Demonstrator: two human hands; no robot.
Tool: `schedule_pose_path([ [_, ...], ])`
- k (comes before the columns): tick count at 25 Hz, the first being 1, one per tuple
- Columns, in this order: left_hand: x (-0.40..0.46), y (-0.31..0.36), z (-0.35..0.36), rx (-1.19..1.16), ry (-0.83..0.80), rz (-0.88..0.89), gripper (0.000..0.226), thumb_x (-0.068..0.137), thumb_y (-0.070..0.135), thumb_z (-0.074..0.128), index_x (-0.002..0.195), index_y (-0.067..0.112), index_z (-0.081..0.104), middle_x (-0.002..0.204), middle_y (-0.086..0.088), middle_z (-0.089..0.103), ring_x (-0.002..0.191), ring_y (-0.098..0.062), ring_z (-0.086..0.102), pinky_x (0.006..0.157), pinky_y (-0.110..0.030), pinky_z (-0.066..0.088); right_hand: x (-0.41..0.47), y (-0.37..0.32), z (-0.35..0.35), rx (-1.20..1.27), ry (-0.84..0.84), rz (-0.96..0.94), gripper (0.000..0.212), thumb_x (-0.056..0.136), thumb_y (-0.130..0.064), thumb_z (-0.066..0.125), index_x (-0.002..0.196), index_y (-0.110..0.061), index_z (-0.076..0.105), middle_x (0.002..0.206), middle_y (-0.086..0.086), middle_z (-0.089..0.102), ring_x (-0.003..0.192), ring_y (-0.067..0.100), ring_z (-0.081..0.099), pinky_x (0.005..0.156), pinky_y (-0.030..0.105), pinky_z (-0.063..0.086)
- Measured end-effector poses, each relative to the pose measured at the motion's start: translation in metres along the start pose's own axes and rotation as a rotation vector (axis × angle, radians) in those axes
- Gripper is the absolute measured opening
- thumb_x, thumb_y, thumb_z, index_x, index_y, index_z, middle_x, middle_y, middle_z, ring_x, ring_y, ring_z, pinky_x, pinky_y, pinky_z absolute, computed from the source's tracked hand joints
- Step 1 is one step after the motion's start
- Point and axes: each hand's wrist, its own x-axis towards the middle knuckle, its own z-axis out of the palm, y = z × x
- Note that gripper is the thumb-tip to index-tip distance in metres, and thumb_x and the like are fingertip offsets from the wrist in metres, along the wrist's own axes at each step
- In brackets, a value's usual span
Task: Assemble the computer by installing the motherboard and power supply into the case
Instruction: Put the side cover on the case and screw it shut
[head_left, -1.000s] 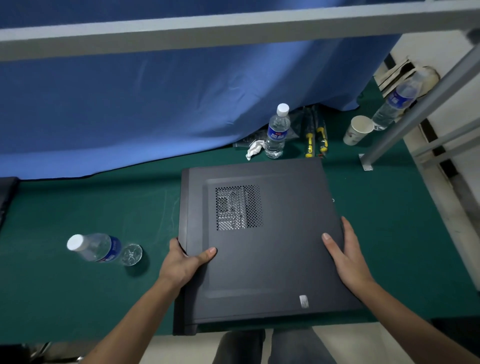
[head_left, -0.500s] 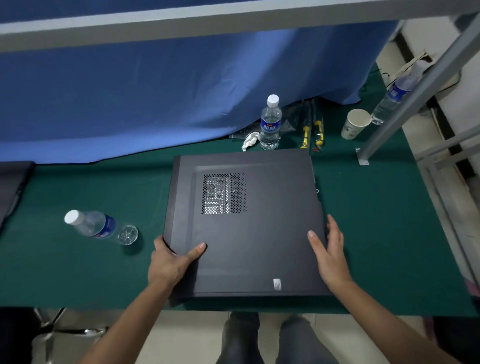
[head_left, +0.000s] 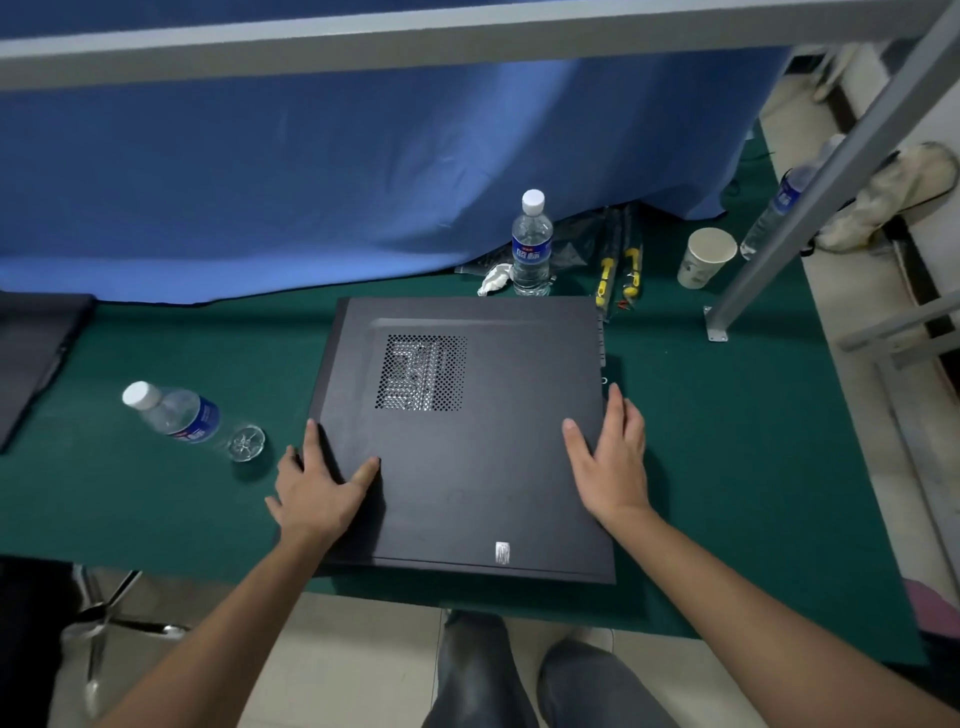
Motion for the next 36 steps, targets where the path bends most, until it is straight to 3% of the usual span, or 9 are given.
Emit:
schedule_pose_path([
  [4,0.006,0.024,0.008,0.031,0.062,0.033,0.091,0.086,0.074,0.047,0.157,0.036,0.006,0.164,-0.015,0.008,0.151,-0.03,0.006,0.118,-0.058,0.001,0.002,0.004,0.012,-0.115,0.041,-0.048,0.083,0.096,-0.053,0.046,0.157,-0.013,0.006,0.161,0.013,0.013,0.146,0.032,0.02,0.115,0.045,0.029],
  [7,0.034,0.054,0.009,0.061,0.073,0.104,0.091,0.084,0.08,0.04,0.157,0.038,0.005,0.164,-0.014,0.003,0.152,-0.029,0.002,0.117,-0.061,0.002,-0.004,0.011,0.014,-0.181,0.023,-0.041,0.085,0.095,-0.057,0.043,0.157,-0.012,0.006,0.16,0.011,0.015,0.145,0.032,0.021,0.115,0.046,0.028],
  [11,0.071,0.077,0.013,0.118,0.052,0.119,0.104,0.071,0.093,0.031,0.156,0.04,-0.001,0.164,-0.017,0.002,0.151,-0.036,0.005,0.113,-0.067,0.009,0.021,-0.002,0.005,-0.228,0.104,-0.079,0.078,0.094,-0.052,0.049,0.153,-0.008,0.023,0.156,0.016,0.023,0.141,0.033,0.025,0.114,0.048,0.027],
  [14,0.086,0.079,0.015,0.135,-0.002,0.046,0.116,0.06,0.096,0.037,0.155,0.042,-0.002,0.16,-0.017,0.013,0.144,-0.04,0.019,0.109,-0.066,0.021,0.092,-0.031,-0.014,-0.112,0.116,-0.018,0.077,0.095,-0.045,0.056,0.153,-0.006,0.023,0.156,0.016,0.023,0.142,0.033,0.023,0.116,0.044,0.024],
  [18,0.103,0.087,0.012,0.099,-0.077,-0.008,0.12,0.065,0.084,0.062,0.154,0.041,-0.006,0.156,-0.016,0.015,0.142,-0.04,0.021,0.108,-0.067,0.021,0.134,-0.046,-0.002,-0.072,0.078,0.039,0.082,0.093,-0.046,0.061,0.154,-0.007,0.024,0.156,0.009,0.026,0.142,0.026,0.024,0.115,0.04,0.027],
  [22,0.109,0.098,0.008,0.09,-0.125,-0.04,0.125,0.065,0.078,0.07,0.154,0.039,-0.01,0.157,-0.022,0.011,0.146,-0.04,0.013,0.113,-0.067,0.013,0.135,-0.043,0.008,-0.054,0.157,0.054,0.082,0.091,-0.046,0.065,0.154,-0.008,0.027,0.154,0.008,0.033,0.141,0.025,0.027,0.112,0.04,0.03],
  [28,0.111,0.105,0.005,0.069,-0.189,0.009,0.146,0.042,0.09,0.062,0.151,0.041,-0.021,0.161,-0.022,-0.007,0.15,-0.036,-0.006,0.115,-0.067,0.006,0.133,-0.04,0.008,-0.111,0.058,0.061,0.088,0.092,-0.056,0.056,0.157,-0.017,0.013,0.158,0.005,0.027,0.145,0.027,0.019,0.113,0.046,0.028],
  [32,0.107,0.106,0.01,0.12,-0.179,0.029,0.127,0.064,0.087,0.057,0.154,0.035,-0.017,0.159,-0.025,-0.02,0.148,-0.036,-0.021,0.112,-0.068,-0.004,0.131,-0.041,0.016,-0.246,0.141,0.036,0.087,0.094,-0.061,0.045,0.157,-0.013,0.011,0.156,0.008,0.031,0.141,0.027,0.026,0.11,0.048,0.033],
  [36,0.055,0.121,0.054,0.215,0.015,0.394,0.068,0.1,0.055,0.032,0.157,0.036,0.0,0.162,-0.014,-0.021,0.148,-0.03,-0.025,0.116,-0.066,-0.003,0.134,-0.045,0.016,-0.208,0.143,0.033,0.086,0.094,-0.06,0.047,0.157,-0.013,0.013,0.155,0.009,0.032,0.14,0.028,0.027,0.108,0.047,0.035],
])
